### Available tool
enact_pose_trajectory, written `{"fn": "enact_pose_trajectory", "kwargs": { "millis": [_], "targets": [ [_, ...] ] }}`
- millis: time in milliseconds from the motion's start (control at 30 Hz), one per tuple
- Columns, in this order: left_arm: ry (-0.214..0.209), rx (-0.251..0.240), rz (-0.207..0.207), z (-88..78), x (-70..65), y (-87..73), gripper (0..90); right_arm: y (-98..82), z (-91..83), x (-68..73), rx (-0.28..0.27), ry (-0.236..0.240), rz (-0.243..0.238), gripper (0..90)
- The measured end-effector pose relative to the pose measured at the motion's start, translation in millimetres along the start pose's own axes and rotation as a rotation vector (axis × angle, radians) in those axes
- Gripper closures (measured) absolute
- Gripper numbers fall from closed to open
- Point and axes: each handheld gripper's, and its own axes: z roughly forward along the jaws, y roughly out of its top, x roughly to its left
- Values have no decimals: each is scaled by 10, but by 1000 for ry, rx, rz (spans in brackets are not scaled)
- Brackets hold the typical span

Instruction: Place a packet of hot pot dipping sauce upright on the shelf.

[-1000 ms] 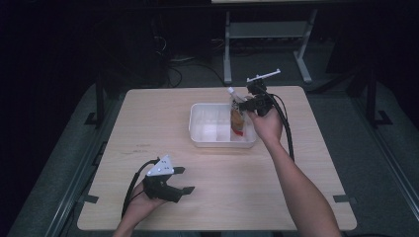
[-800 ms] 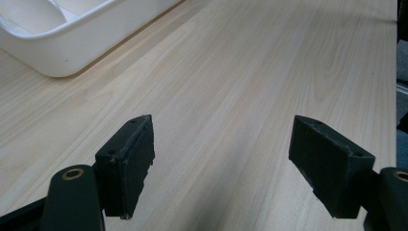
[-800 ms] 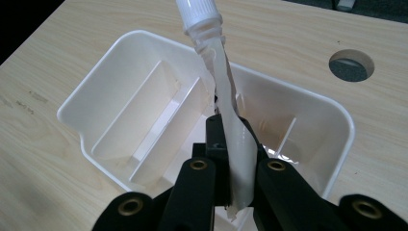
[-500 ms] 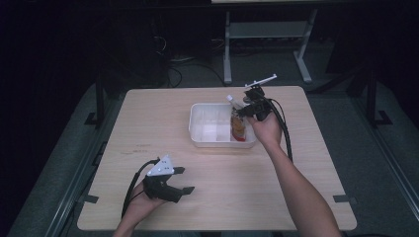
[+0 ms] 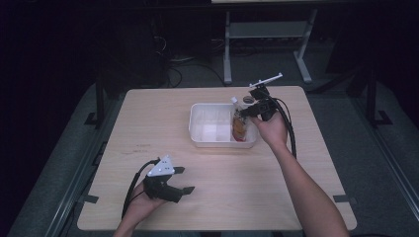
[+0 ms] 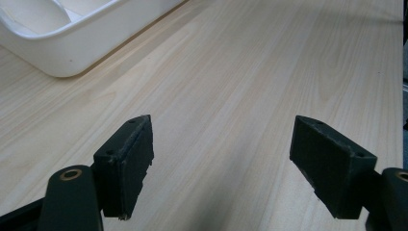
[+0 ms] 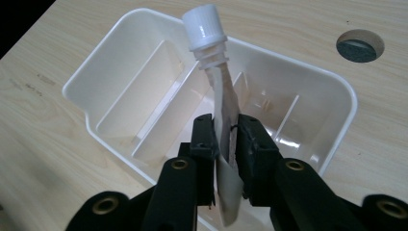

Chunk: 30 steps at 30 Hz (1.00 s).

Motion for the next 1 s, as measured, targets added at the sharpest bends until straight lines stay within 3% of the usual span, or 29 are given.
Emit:
{"fn": "enact_pose_trajectory", "kwargs": {
  "millis": [633, 1000],
  "targets": [
    [14, 3, -4, 18, 1, -7, 213, -125, -232, -74, -33, 35, -11, 700],
    [17, 5, -4, 26, 4, -14, 210, -211, -381, -72, -48, 42, -46, 692]
  ]
}}
